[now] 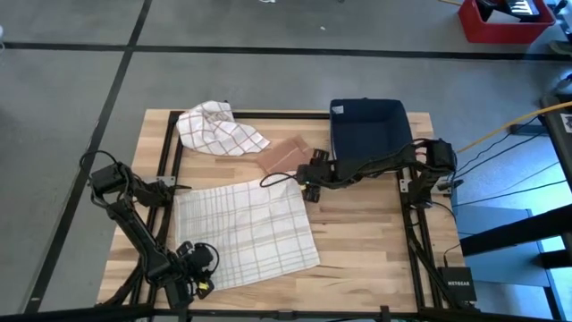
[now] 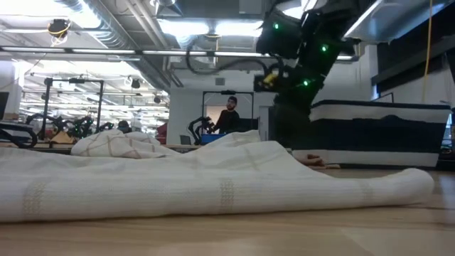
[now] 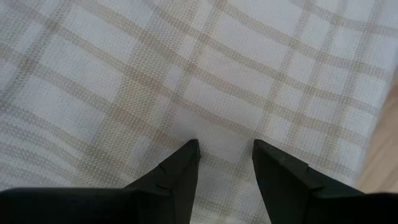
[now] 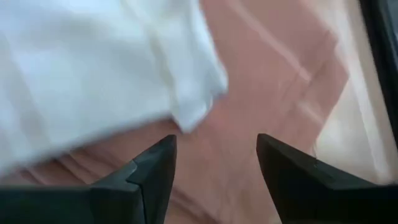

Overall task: Fold towel
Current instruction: Fold the bottom white towel

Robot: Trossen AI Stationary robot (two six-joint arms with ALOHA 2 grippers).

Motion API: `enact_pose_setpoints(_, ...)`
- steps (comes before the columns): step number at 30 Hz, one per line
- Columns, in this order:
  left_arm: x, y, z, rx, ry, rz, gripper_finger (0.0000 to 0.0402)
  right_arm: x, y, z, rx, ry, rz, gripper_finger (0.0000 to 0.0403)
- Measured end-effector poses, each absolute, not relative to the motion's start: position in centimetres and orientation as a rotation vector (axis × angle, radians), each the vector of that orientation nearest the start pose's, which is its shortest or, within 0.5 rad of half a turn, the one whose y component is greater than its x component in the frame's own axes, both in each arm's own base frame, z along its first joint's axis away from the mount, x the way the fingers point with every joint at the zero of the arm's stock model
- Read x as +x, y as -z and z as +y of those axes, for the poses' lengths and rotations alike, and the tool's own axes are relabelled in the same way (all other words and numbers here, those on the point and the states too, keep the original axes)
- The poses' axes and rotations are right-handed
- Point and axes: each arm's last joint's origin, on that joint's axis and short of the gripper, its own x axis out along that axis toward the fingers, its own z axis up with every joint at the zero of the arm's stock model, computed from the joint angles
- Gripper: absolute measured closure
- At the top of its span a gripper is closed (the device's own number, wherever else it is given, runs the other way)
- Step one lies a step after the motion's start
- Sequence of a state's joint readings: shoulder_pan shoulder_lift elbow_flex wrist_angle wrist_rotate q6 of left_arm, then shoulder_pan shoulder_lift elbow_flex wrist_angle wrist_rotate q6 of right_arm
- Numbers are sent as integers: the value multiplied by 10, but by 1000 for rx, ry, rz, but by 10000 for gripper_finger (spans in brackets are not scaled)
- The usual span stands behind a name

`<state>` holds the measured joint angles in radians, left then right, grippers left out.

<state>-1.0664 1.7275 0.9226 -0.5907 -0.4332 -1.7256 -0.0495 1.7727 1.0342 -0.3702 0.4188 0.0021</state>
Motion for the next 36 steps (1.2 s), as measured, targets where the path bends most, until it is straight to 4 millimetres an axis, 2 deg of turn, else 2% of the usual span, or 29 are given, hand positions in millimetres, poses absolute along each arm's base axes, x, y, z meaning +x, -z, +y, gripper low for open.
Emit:
enact_pose_setpoints(6,152,-137,-248,-570,-435,1019,257,331,-132,-45,-156,385,1185,178)
enact_pose_setpoints(10,152,-137,-248,-571,-437,1015,257,332,-121,-68,-224,505,1197,178)
enact_pose_setpoints(19,152,-137,-248,-571,-437,1013,257,319,-123,-130,-261,676,1248,178)
enact_pose_setpoints(24,152,-137,-248,-572,-437,1013,257,316,-131,-145,-270,746,1307,178)
enact_pose_setpoints(26,152,-137,-248,-572,-437,1014,257,320,-142,-145,-268,740,1319,178)
enact_pose_setpoints(29,152,-137,-248,-568,-435,1015,257,332,-172,-133,-237,661,1260,178)
enact_pose_setpoints(33,152,-137,-248,-567,-433,1015,257,347,-209,-95,-141,404,1138,178)
enact_pose_setpoints(36,152,-137,-248,-568,-432,1015,257,354,-225,-53,6,126,1023,178)
